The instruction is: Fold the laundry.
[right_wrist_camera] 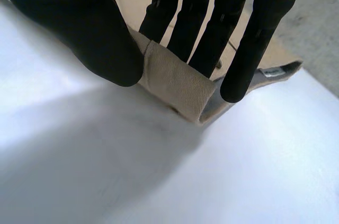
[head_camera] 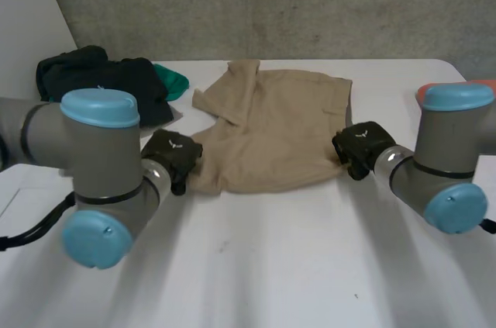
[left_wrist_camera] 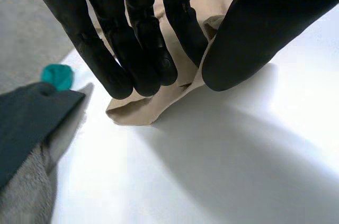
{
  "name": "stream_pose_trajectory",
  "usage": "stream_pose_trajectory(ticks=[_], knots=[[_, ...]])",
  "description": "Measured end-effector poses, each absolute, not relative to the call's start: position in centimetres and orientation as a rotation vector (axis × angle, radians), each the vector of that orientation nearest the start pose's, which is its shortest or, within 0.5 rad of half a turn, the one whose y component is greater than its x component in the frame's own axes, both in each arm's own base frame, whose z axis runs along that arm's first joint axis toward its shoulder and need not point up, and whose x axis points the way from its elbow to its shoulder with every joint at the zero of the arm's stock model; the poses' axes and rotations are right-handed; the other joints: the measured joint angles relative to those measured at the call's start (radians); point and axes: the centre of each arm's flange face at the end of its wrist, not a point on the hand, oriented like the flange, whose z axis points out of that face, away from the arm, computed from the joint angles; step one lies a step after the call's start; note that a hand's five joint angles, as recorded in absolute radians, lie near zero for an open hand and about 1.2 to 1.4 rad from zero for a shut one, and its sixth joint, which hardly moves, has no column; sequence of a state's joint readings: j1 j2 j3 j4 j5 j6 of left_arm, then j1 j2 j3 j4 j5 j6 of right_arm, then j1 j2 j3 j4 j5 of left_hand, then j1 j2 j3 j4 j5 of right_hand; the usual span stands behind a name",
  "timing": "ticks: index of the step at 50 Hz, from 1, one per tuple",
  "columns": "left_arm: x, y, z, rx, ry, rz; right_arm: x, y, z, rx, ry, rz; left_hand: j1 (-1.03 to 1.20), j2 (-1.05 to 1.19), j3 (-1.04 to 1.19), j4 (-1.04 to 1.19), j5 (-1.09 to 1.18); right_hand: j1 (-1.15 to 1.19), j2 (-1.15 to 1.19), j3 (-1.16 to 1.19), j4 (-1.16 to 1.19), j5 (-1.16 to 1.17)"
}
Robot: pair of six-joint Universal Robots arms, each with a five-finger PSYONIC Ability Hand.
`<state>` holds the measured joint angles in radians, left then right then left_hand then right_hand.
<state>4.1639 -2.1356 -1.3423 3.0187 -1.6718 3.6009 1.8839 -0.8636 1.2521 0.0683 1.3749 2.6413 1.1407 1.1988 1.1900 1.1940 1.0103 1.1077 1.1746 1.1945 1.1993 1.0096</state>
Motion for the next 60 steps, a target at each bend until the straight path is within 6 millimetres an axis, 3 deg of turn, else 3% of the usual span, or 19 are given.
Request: stream_pose_trajectory(ticks=[7,13,20,21,22,23,25,26,31,36,40,45,54,56,57,58,59,60], knots=[[-28.3,-21.7,19.5,1.346,2.391,-1.456,24.6,-30.1,16.8,-1.318,2.375,-1.51,0.0,0.0,0.0,0.0,0.0,0.0,0.0,0.0,0.0,0.0],[-26.4,-18.2,20.1,1.542,2.387,-1.195,22.4,-26.7,17.7,-1.553,2.42,-1.3,0.0,0.0,0.0,0.0,0.0,0.0,0.0,0.0,0.0,0.0],[-25.7,-17.0,20.5,1.623,2.378,-1.115,20.8,-24.3,17.6,-1.741,2.39,-1.112,-0.028,-0.044,-0.033,-0.034,-0.031,0.0,0.0,0.0,0.0,0.0],[-25.8,-17.0,20.6,1.624,2.377,-1.123,20.8,-24.3,17.5,-1.746,2.385,-1.109,-0.34,-0.338,-0.332,-0.315,-0.309,0.0,0.0,0.0,0.0,0.0],[-25.8,-17.1,20.7,1.624,2.376,-1.132,20.7,-24.3,17.5,-1.747,2.383,-1.109,-0.34,-0.338,-0.332,-0.315,-0.309,0.0,0.0,0.0,0.0,0.0],[-25.9,-17.1,20.9,1.622,2.372,-1.151,20.7,-24.4,17.5,-1.743,2.379,-1.115,-0.615,-0.554,-0.545,-0.555,-0.546,0.0,0.0,0.0,0.0,0.0],[-26.2,-17.5,21.2,1.612,2.358,-1.201,20.6,-24.6,17.5,-1.728,2.377,-1.131,-0.905,-0.882,-0.859,-0.875,-0.855,0.0,0.0,0.0,0.0,0.0],[-26.4,-17.9,21.5,1.601,2.346,-1.243,20.6,-24.8,17.5,-1.713,2.377,-1.144,-0.947,-0.954,-0.947,-0.955,-0.931,0.0,0.0,0.0,0.0,0.0],[-28.0,-21.1,22.7,1.495,2.258,-1.507,20.9,-25.9,17.3,-1.616,2.377,-1.225,-0.948,-0.991,-0.982,-0.994,-0.96,0.0,0.0,0.0,0.0,0.0],[-29.7,-25.2,22.5,1.38,2.19,-1.703,21.2,-26.6,17.1,-1.534,2.362,-1.298,-0.883,-0.941,-0.937,-0.938,-0.927,0.0,0.0,0.0,0.0,0.003],[-31.1,-28.3,20.4,1.346,2.19,-1.73,21.5,-27.1,17.0,-1.488,2.347,-1.348,-0.791,-0.855,-0.846,-0.844,-0.837,0.0,0.0,0.0,0.0,0.006],[-32.4,-30.7,17.3,1.356,2.213,-1.686,21.7,-27.4,16.8,-1.459,2.339,-1.378,-0.73,-0.788,-0.778,-0.781,-0.771,0.0,0.0,0.0,0.0,0.007],[-33.8,-33.1,13.6,1.387,2.187,-1.638,21.7,-27.5,16.4,-1.445,2.341,-1.382,-0.675,-0.735,-0.729,-0.725,-0.715,0.0,0.0,0.0,0.0,0.007],[-33.9,-33.5,13.1,1.388,2.168,-1.631,21.7,-27.5,16.4,-1.444,2.339,-1.381,-0.577,-0.654,-0.643,-0.641,-0.631,0.0,0.0,0.0,0.0,0.007],[-34.0,-33.7,12.9,1.388,2.157,-1.629,21.7,-27.5,16.4,-1.442,2.337,-1.382,-0.234,-0.354,-0.347,-0.346,-0.341,0.0,0.0,0.0,0.0,0.007],[-34.0,-33.9,12.8,1.385,2.146,-1.627,21.7,-27.5,16.4,-1.441,2.336,-1.382,-0.17,-0.29,-0.284,-0.283,-0.279,0.0,0.0,0.0,0.0,0.007],[-34.0,-34.1,12.7,1.381,2.136,-1.624,21.7,-27.5,16.4,-1.439,2.334,-1.383,0.012,-0.083,-0.09,-0.088,-0.085,0.0,0.0,0.0,0.0,0.007],[-34.0,-34.2,12.6,1.376,2.127,-1.623,21.7,-27.5,16.4,-1.438,2.333,-1.384,0.03,-0.038,-0.037,-0.034,-0.036,0.0,0.0,0.0,0.0,0.007]])
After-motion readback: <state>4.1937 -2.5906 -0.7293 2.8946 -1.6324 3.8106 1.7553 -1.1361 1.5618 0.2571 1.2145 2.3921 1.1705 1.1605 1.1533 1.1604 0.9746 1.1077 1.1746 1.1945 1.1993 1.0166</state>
